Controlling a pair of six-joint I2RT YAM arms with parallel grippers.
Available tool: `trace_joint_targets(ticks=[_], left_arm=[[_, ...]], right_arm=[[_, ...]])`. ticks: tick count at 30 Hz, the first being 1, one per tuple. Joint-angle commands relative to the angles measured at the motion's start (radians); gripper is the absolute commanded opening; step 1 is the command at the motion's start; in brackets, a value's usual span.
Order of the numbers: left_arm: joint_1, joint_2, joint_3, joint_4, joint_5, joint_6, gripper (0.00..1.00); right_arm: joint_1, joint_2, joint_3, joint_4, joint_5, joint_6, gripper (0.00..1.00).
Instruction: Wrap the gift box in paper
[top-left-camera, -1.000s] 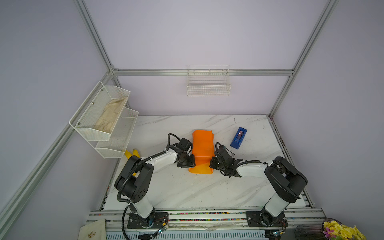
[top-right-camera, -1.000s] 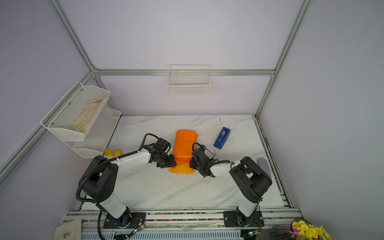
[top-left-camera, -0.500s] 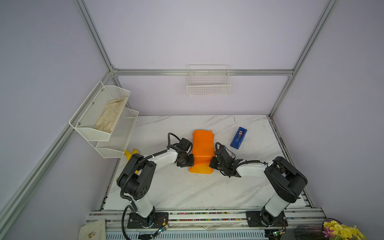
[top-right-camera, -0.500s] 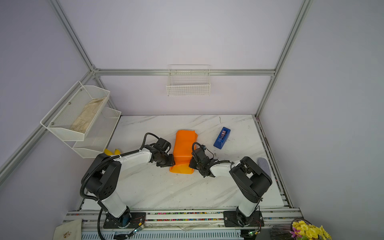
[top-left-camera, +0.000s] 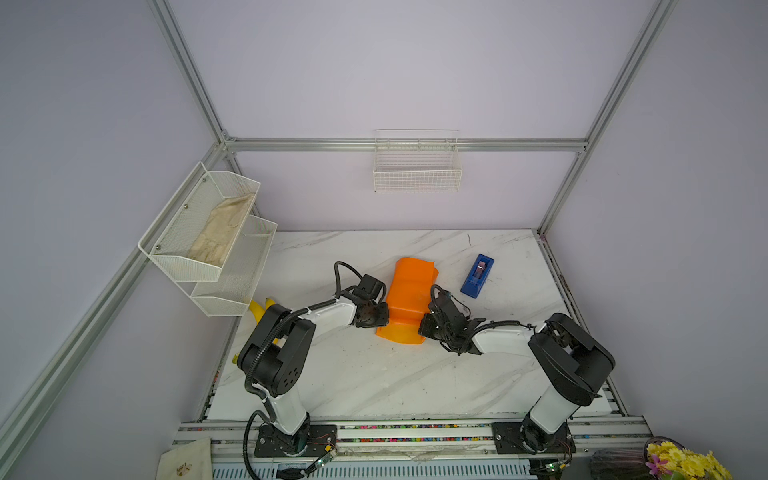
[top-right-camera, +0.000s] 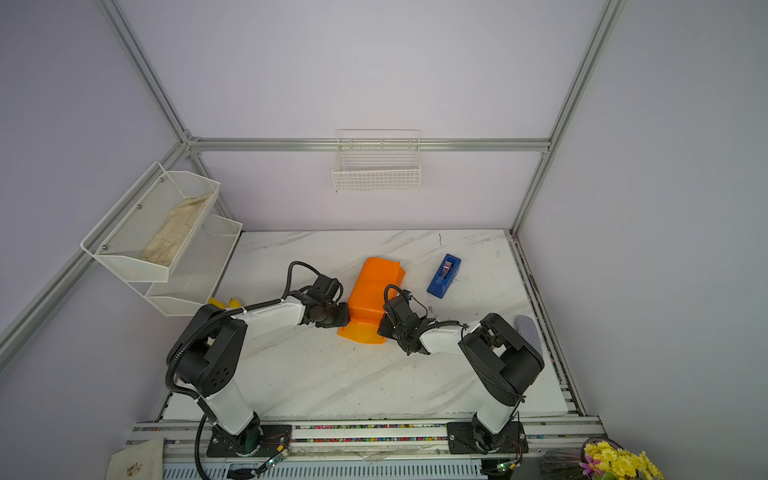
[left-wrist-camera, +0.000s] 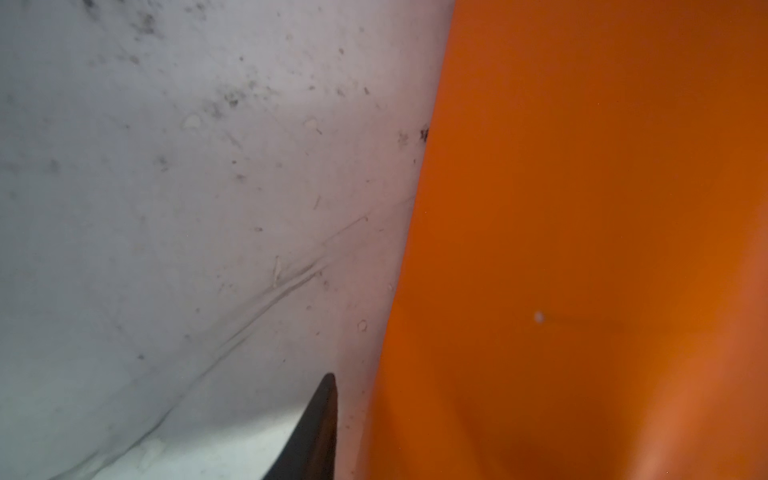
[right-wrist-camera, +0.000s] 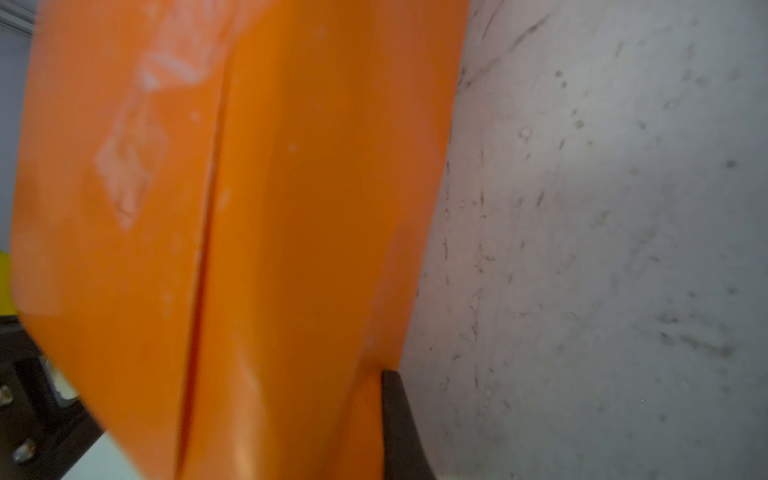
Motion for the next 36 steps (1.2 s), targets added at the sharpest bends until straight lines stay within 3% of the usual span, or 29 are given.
trace_joint_targets(ticks=[1,11,21,23,26,30,36], left_arm=[[0.012,0.024,-0.037,0.069,-0.023,-0.005,0.27],[-0.007,0.007,-0.087,0.089,-0.018,-0.011,0.07],[-0.1,-0.081,-0.176,0.055,-0.103,-0.185,0.05],[-0.108,-0.098,-0.184,0.053,-0.111,-0.197,0.05],[-0.114,-0.104,-0.187,0.051,-0.12,-0.2,0.06],[-0.115,-0.087,-0.178,0.048,-0.114,-0.198,0.07],[-0.115,-0.079,-0.175,0.048,-0.114,-0.194,0.09]], right_arm=[[0.004,0.011,0.005,-0.012,0.019,-0.004,0.03],[0.005,0.009,0.029,-0.049,0.05,-0.018,0.0],[0.003,-0.038,0.073,-0.14,0.058,-0.25,0.01],[0.005,-0.073,0.05,-0.151,0.048,-0.235,0.08],[0.006,-0.141,0.005,-0.169,0.05,-0.189,0.28],[0.006,-0.2,-0.039,-0.137,0.037,-0.162,0.41],[0.006,-0.151,-0.051,-0.036,0.028,-0.171,0.48]])
